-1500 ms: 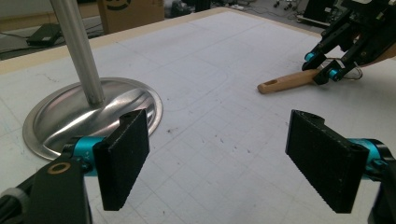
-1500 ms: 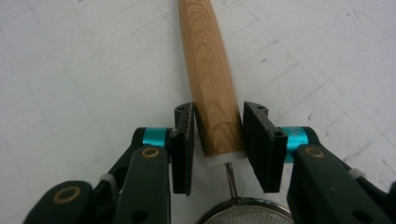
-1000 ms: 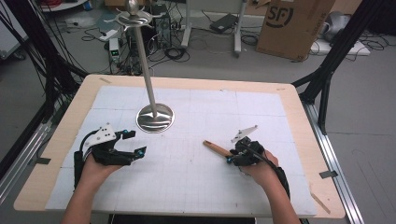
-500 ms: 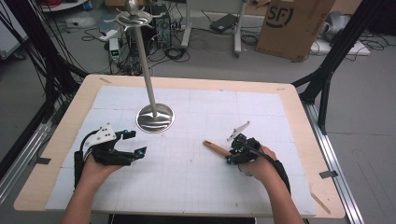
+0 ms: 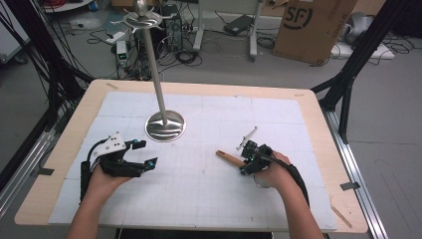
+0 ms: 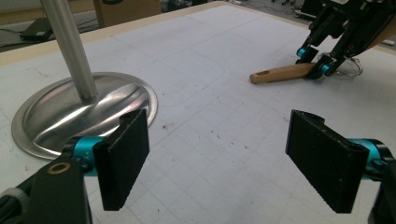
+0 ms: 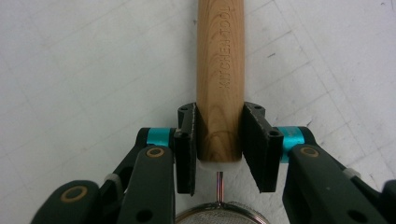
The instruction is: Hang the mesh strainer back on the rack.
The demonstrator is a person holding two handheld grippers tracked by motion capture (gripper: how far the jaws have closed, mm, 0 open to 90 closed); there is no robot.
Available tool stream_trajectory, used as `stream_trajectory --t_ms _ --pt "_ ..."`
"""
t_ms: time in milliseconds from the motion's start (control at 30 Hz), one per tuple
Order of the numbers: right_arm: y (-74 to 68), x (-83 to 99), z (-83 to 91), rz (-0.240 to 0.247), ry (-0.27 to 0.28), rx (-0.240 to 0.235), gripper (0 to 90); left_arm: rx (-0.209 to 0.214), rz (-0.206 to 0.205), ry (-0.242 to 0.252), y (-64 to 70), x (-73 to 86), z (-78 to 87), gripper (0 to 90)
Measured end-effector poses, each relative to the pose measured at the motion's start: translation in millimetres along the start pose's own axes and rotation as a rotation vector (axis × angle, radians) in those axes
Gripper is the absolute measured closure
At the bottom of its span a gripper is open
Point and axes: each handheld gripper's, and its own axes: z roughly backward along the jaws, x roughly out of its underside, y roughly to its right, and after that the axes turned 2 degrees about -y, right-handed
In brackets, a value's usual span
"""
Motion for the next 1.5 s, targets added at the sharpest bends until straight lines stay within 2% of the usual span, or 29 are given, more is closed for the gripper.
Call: stream_trajectory --t_ms 200,333,467,700,767,1000,1133,1200,1233,1367,1500 --pt "-1.9 1.2 0.7 0.015 0.006 0.009 68.1 -0.002 -0.001 0.001 -0.2 0.5 -0.1 22.1" --pt "-2.3 1.3 2.6 0.023 0.029 0.011 68.2 -0.003 0.006 0.003 -1.4 1.0 0.8 22.1" --pt "-3.4 -1.0 12.1 0.019 0.112 0.007 68.1 -0.006 0.007 0.001 -2.5 1.6 0.9 22.1" --pt "-2.4 -0.4 33.5 0.001 0.291 0.007 68.1 -0.005 0.004 0.005 -2.1 1.1 1.2 22.2" --pt "-2.8 0.0 38.7 -0.013 0.326 0.005 68.1 -0.007 0.005 0.004 -2.2 1.2 1.2 22.2" --pt "-1.1 -2.8 52.9 -0.014 0.462 -0.005 68.1 -0.005 0.004 -0.004 -2.1 2.0 -0.6 22.2" --pt "-0.3 -9.5 61.0 -0.011 0.52 -0.005 68.1 -0.005 0.006 -0.002 -2.4 2.1 -0.1 22.2" --pt "-1.5 -13.9 65.7 -0.007 0.53 -0.009 68.0 -0.005 0.007 -0.001 -2.6 2.1 0.1 22.2" --pt "-0.9 -16.5 67.7 0.01 0.544 -0.004 68.0 -0.004 0.007 -0.001 -2.9 2.2 0.0 22.2" --pt "-3.0 -25.9 76.1 0.031 0.598 0.001 68.0 -0.005 0.012 -0.006 -4.4 3.6 -0.2 22.2" --pt "-1.8 -35.4 85.0 0.031 0.645 0.008 68.0 -0.001 0.013 0.001 -4.6 3.4 0.5 22.1"
